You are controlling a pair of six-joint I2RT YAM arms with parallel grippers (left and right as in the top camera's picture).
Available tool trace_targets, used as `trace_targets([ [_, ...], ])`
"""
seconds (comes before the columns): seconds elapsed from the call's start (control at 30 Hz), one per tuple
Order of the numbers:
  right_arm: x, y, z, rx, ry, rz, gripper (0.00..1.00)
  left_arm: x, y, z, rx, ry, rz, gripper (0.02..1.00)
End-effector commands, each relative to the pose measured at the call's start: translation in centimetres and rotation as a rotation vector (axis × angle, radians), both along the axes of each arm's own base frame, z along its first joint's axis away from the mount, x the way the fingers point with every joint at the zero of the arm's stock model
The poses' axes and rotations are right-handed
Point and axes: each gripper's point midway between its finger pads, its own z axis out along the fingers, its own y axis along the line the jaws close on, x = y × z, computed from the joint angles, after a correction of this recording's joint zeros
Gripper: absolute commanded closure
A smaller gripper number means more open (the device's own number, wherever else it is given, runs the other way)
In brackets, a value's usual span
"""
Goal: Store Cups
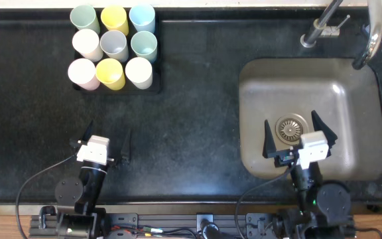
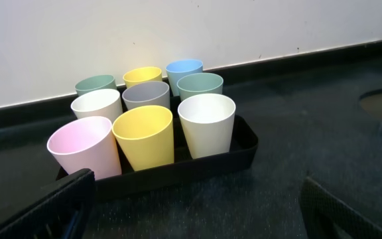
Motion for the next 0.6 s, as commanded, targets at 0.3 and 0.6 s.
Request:
trace_targets([
  [0.3,1.0,0.2,-3.5,0.084,-0.191,0.01,0.003,-0.1,-0.1,0.0,0.016,-0.007,-0.008,0.02],
  [0.6,1.6,0.2,-7.8,0.061,-0.015,-0.001,0.003,-0.1,-0.1,0.0,0.016,-0.007,-0.008,0.02],
])
